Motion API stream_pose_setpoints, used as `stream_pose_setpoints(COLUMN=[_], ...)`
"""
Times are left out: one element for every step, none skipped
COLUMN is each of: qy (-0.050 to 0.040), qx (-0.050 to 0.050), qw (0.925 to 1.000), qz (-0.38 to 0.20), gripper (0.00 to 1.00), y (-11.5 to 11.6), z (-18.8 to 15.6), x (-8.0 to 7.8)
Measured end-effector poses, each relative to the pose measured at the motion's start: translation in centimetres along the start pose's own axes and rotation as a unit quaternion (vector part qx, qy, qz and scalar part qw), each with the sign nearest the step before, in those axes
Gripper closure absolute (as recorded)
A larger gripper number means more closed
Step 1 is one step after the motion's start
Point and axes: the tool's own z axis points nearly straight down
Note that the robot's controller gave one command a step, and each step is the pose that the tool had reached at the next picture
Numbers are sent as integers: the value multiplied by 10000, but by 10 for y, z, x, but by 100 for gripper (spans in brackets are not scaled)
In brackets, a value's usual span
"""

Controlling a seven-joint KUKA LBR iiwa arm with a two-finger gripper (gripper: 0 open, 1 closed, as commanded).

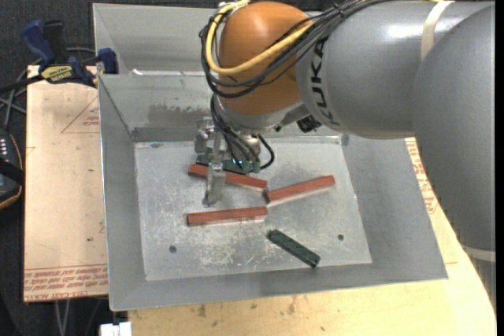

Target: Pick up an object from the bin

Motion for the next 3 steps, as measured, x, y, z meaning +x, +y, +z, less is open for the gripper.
stream_pose_setpoints(qy=[-40, -66, -49], qx=[-7, -15, -6], qw=[10000, 9998, 10000], qz=[19, 174, -71], gripper=[0, 0, 0], y=[-1, -46, -81], z=[-5, 61, 119], x=[-2, -26, -45])
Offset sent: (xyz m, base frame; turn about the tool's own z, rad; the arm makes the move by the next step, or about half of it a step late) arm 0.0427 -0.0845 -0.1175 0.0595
